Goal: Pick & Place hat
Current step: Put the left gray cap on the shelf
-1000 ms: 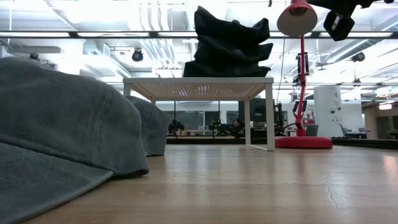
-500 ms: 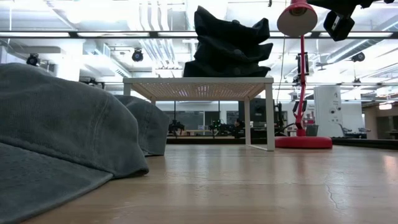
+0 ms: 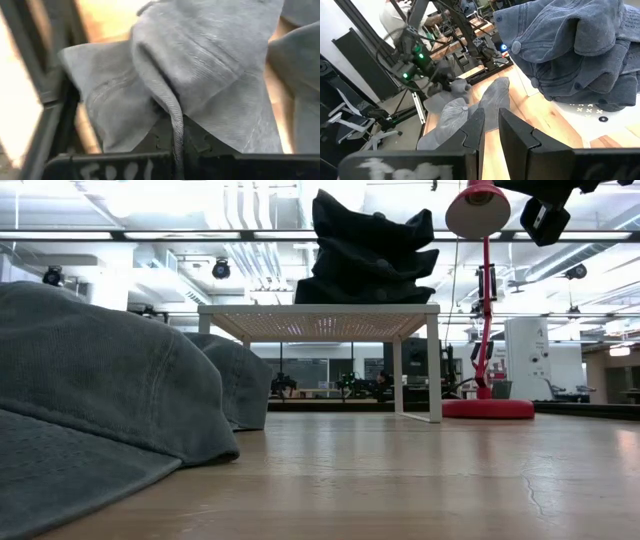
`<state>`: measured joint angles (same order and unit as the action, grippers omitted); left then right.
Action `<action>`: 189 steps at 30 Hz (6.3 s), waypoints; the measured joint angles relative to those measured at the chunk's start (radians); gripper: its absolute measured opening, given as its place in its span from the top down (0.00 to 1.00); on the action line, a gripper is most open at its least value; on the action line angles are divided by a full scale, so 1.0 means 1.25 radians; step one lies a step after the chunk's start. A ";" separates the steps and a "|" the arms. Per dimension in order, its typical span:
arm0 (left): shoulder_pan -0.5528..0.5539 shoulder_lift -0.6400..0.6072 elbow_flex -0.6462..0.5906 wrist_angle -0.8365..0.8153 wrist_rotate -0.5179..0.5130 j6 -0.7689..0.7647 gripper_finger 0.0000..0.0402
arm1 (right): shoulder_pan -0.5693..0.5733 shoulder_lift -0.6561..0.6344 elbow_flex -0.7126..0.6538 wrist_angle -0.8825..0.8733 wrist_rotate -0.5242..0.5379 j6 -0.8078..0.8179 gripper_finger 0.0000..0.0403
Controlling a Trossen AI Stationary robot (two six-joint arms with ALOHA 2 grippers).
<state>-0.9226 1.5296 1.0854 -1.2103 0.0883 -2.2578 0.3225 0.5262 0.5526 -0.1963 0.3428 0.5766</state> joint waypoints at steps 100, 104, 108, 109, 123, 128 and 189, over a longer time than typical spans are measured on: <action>0.875 0.104 0.529 0.006 -0.601 1.091 0.99 | 0.000 0.000 -0.001 -0.006 -0.001 0.003 0.87; 0.875 0.111 0.528 0.007 -0.585 1.087 0.99 | 0.000 0.000 -0.001 -0.006 -0.001 0.003 0.87; 0.875 0.113 0.528 0.007 -0.573 1.077 0.99 | 0.000 0.000 -0.001 -0.006 -0.001 0.003 0.87; 0.875 0.113 0.528 0.008 -0.572 1.076 0.99 | 0.000 0.000 -0.001 -0.006 -0.001 0.003 0.87; 0.875 0.113 0.529 0.008 -0.552 1.073 0.99 | 0.000 0.000 -0.001 -0.006 -0.001 0.003 0.87; 0.875 0.113 0.528 0.002 -0.545 1.075 0.99 | 0.000 0.000 -0.001 -0.006 -0.001 0.003 0.87; 0.875 0.113 0.528 -0.013 -0.508 1.121 0.91 | 0.000 0.000 -0.001 -0.006 -0.001 0.003 0.87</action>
<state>0.1707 1.6714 1.7459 -1.2266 -0.5470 -0.8567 0.3225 0.5262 0.5514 -0.2039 0.3416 0.5804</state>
